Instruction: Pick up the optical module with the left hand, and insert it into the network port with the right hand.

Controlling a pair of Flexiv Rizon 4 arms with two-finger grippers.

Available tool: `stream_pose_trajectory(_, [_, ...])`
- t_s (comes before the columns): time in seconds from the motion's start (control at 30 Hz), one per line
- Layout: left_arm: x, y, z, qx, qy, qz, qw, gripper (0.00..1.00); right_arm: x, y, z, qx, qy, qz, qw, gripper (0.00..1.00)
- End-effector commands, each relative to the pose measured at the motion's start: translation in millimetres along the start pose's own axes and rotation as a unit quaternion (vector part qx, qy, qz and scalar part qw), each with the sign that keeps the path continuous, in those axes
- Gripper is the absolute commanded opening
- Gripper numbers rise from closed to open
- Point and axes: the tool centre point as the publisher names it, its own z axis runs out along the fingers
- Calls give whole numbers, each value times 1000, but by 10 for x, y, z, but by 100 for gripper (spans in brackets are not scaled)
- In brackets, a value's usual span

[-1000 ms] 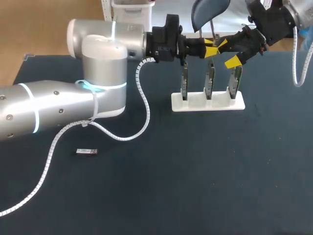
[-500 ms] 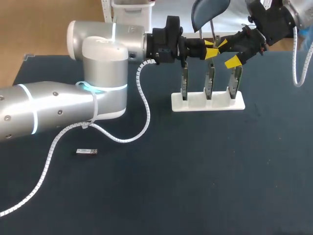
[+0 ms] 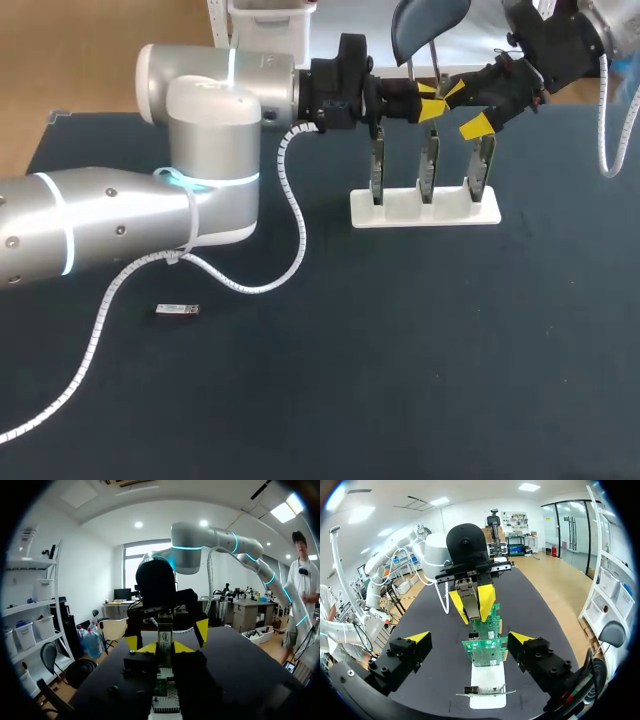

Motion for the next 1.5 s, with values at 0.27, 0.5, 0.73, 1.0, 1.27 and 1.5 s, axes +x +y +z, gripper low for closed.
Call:
stream_pose_trajectory(0.27, [2, -22, -9, -3, -1, 1, 1000, 0, -98, -63, -212, 37, 6, -13, 999, 100])
stream_pose_trajectory(0.5, [2, -22, -9, -3, -1, 1, 1000, 0, -271, -26, -341, 29, -23, -22, 999, 100])
stream_pose_trajectory(0.73, [2, -22, -9, -3, -1, 1, 1000, 0, -379, -5, -344, 33, -32, -34, 998, 100])
stream_pose_trajectory(1.0, [2, -22, -9, -3, -1, 1, 1000, 0, -498, -21, -260, 33, -39, -47, 998, 100])
stream_pose_trajectory(1.27, [2, -22, -9, -3, -1, 1, 1000, 0, -550, -35, -151, 27, -42, -47, 998, 100])
stream_pose_trajectory(1.5, [2, -22, -9, -3, -1, 1, 1000, 0, -589, -43, -81, 25, -44, -45, 998, 100])
